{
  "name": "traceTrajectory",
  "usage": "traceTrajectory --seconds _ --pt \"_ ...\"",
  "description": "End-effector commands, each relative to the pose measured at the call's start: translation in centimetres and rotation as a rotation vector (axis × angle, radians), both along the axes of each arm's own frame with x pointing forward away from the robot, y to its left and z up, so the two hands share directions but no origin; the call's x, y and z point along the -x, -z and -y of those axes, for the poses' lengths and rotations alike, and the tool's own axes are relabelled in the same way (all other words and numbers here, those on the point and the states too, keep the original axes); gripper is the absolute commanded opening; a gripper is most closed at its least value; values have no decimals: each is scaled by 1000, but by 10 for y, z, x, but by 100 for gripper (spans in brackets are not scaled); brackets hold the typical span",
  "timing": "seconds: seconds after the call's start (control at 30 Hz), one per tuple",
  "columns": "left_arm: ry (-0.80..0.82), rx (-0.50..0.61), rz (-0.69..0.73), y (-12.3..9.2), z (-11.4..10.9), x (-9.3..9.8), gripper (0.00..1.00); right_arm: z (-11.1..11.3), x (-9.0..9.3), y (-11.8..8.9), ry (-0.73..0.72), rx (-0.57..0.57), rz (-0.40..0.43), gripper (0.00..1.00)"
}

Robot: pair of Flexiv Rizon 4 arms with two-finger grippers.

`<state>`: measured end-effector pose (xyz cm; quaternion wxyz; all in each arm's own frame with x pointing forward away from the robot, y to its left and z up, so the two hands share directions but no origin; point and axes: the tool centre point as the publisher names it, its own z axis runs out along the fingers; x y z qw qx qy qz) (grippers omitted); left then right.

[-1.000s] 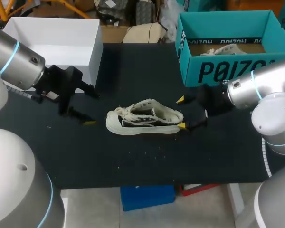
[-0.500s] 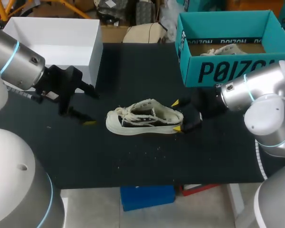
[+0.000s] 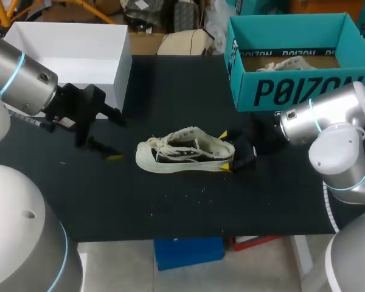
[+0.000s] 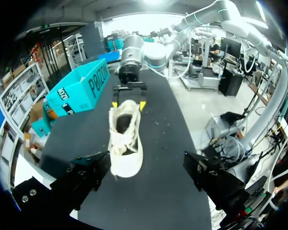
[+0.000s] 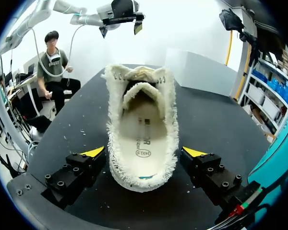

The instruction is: Take the shoe out of the shoebox, open the shoe tongue, remove and reinsert the insole, then place the shoe into the shoebox

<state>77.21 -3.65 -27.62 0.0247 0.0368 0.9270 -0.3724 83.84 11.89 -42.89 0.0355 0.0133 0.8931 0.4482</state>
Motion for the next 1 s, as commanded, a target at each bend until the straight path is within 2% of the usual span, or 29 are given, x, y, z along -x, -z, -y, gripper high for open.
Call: traceTrajectory --seconds 0.03,0.17,0.2,0.23,0.53,0.63,0.93,1.0 --pt "-1 0 4 2 1 0 100 -3 -3 7 1 -1 -7 100" --pt "-1 0 4 2 1 0 100 -3 -3 10 -8 -28 -29 100" --pt "-1 0 4 2 1 0 100 -4 -2 11 -5 -28 -30 41" --pt "-1 0 4 2 1 0 100 -4 -2 11 -5 -28 -30 0" --pt "-10 -7 4 0 2 1 100 -4 -2 11 -5 -28 -30 0" --pt "-74 -73 -13 -5 6 2 100 -4 -2 11 -5 -28 -30 0" --pt "-416 -269 -210 -2 18 10 100 -4 -2 11 -5 -28 -30 0" --pt "-419 -307 -253 -1 25 10 100 -4 -2 11 -5 -28 -30 0"
